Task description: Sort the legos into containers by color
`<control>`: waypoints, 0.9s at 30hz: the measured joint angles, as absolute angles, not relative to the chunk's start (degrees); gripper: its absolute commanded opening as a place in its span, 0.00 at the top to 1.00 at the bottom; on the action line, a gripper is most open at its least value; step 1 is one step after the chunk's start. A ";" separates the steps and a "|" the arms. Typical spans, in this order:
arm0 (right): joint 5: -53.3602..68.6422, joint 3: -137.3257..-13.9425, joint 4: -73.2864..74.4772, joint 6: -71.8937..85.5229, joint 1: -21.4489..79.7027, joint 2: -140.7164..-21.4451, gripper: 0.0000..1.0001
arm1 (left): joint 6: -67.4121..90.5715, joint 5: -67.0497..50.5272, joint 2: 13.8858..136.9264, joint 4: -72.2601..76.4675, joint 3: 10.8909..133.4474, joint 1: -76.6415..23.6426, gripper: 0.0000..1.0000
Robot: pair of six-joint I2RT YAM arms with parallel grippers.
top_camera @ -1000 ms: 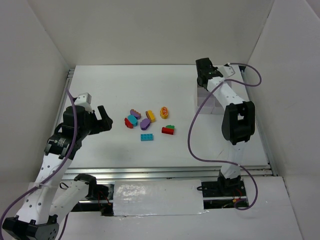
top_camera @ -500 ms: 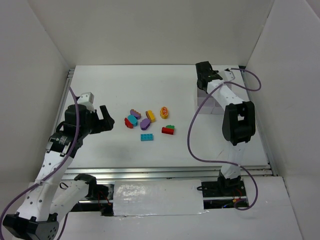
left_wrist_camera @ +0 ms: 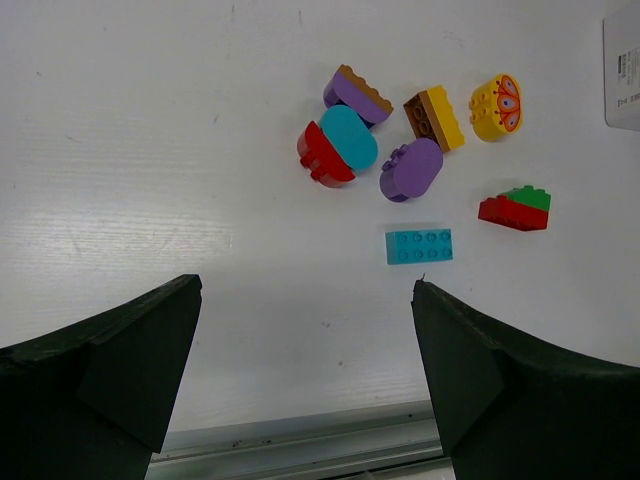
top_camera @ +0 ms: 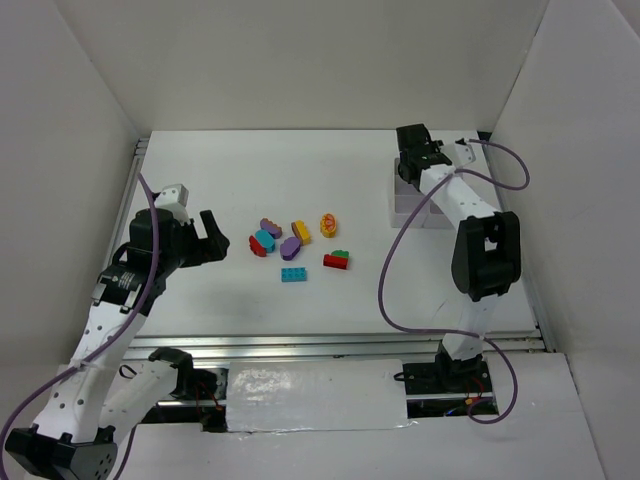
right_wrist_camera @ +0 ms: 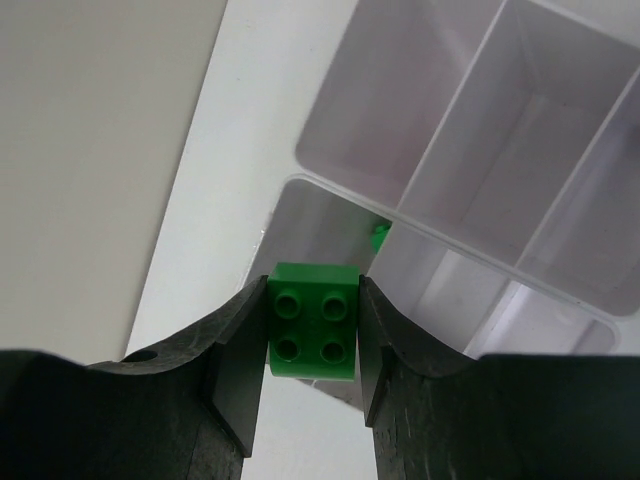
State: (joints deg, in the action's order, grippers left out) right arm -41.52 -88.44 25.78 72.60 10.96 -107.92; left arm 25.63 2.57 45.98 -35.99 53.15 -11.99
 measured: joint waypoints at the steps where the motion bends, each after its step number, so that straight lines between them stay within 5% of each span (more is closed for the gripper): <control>1: -41.52 -88.62 25.67 72.58 10.96 -107.79 0.92 | 25.63 2.57 45.98 -35.97 53.15 -12.03 0.01; 11: -41.06 -96.88 26.02 71.92 9.72 -111.72 0.91 | 25.63 2.46 45.87 -35.94 53.15 -12.25 0.00; 27: -39.68 -92.97 24.69 71.94 9.43 -112.40 0.83 | 25.63 2.44 45.87 -35.94 53.15 -12.32 0.00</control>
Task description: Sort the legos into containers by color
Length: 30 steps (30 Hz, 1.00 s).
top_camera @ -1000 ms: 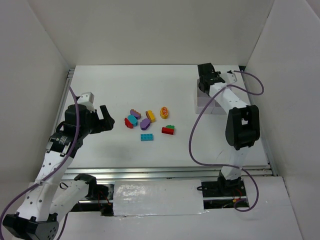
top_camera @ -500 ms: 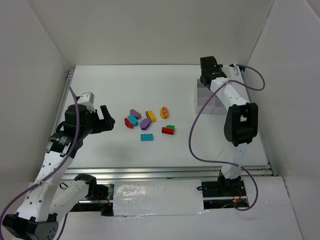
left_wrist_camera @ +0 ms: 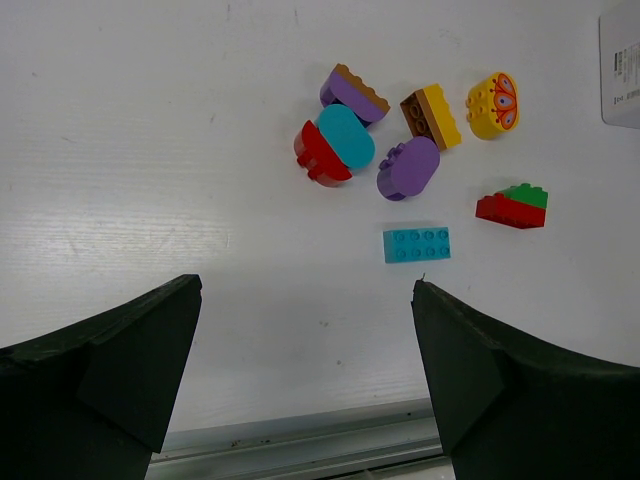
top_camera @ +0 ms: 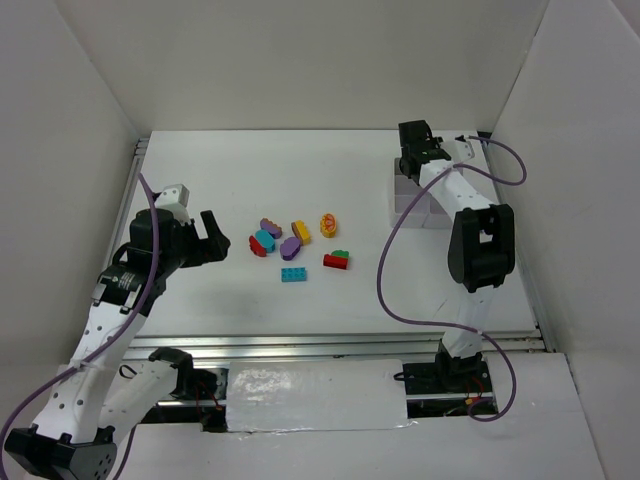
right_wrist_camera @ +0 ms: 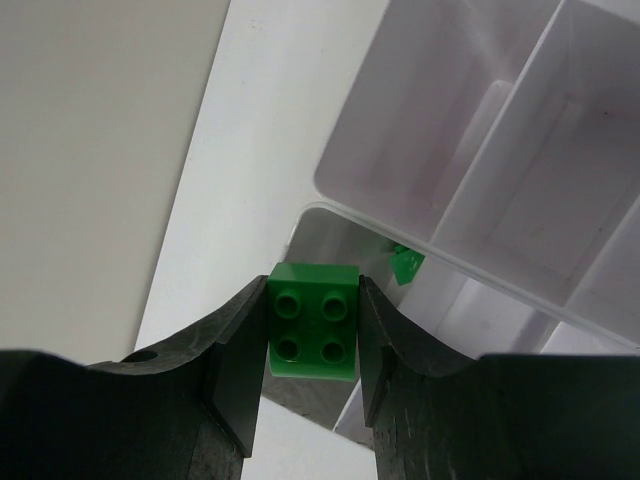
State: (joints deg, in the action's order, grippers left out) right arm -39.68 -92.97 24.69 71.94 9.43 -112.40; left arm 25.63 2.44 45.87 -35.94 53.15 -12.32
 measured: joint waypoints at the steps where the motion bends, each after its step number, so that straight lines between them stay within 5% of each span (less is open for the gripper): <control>1: -39.64 -92.97 24.60 71.94 9.43 -112.40 0.81 | 25.63 2.44 45.87 -35.94 53.15 -12.32 0.00; 30: -37.67 -92.86 23.16 71.68 8.69 -112.40 0.50 | 25.58 1.19 45.87 -35.94 53.15 -12.60 0.01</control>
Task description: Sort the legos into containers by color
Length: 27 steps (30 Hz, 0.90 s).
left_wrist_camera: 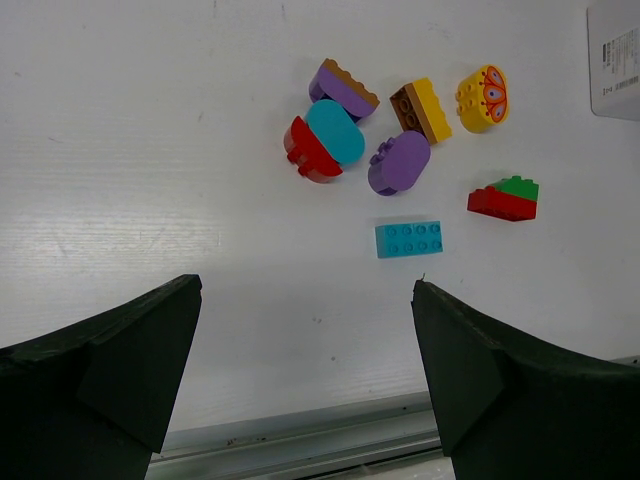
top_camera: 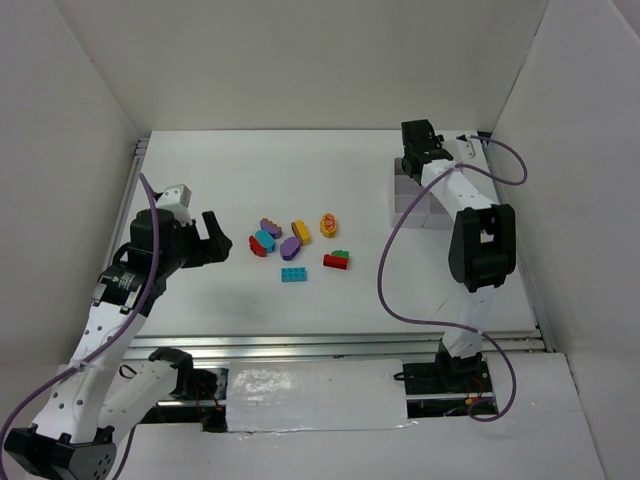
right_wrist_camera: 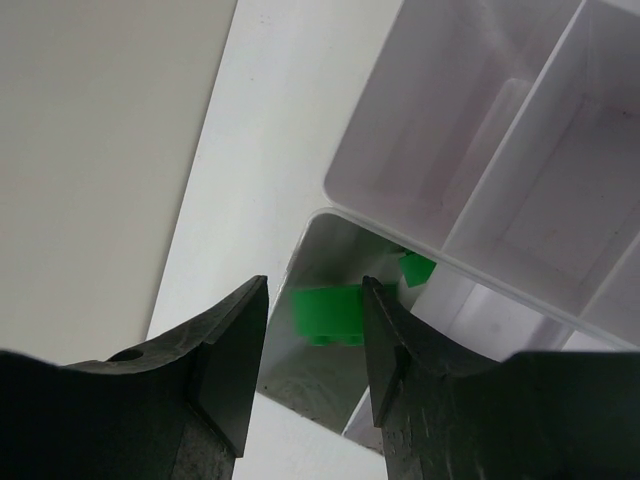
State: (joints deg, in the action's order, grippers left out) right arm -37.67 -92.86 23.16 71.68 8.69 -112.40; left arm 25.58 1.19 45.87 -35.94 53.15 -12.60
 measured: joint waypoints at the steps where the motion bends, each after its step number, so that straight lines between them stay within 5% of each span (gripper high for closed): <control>1: -37.67 -92.86 23.16 71.66 8.69 -112.40 0.50 | 25.58 1.17 45.87 -35.94 53.15 -12.60 0.00; 9: -37.19 -92.71 23.05 71.50 8.64 -112.40 0.46 | 25.58 1.17 45.87 -35.94 53.15 -12.64 0.00; 21: -31.75 -85.36 18.63 57.82 12.16 -102.37 0.03 | 25.61 1.52 45.89 -35.94 53.15 -12.69 0.00; 27: -23.75 -86.48 22.44 43.70 19.70 -96.84 0.00 | 25.67 3.53 45.89 -35.99 53.15 -12.69 0.00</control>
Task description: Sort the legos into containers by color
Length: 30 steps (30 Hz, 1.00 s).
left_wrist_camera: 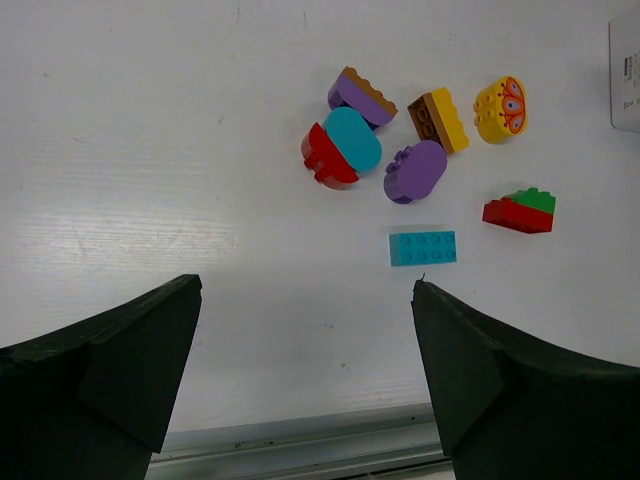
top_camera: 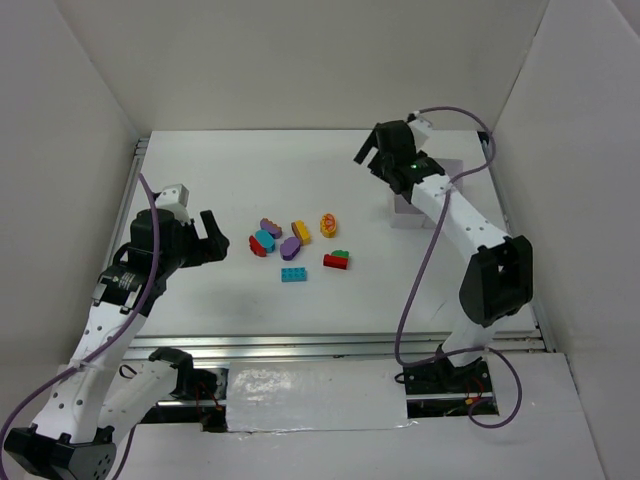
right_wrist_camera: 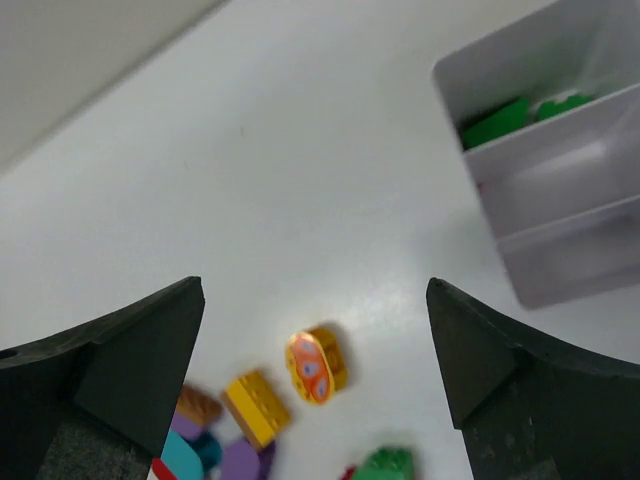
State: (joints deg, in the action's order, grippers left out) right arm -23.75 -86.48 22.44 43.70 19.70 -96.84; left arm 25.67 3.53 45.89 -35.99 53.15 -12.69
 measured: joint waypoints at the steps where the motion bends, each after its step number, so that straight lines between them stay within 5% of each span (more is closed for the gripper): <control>1: -22.15 -86.70 24.05 41.50 21.50 -97.01 0.00 | 25.69 3.86 45.89 -35.99 53.15 -12.69 0.00; 11: -10.72 -77.95 31.11 32.67 36.60 -102.52 0.00 | 25.69 5.30 45.89 -35.99 53.15 -12.69 0.01; 17: 0.30 -67.46 26.11 18.83 36.64 -100.40 0.00 | 25.65 4.97 46.33 -35.94 53.15 -12.69 0.00; 30: 3.81 -71.68 27.53 -5.13 35.86 -99.90 0.00 | 25.61 3.46 47.92 -35.94 53.15 -12.69 0.00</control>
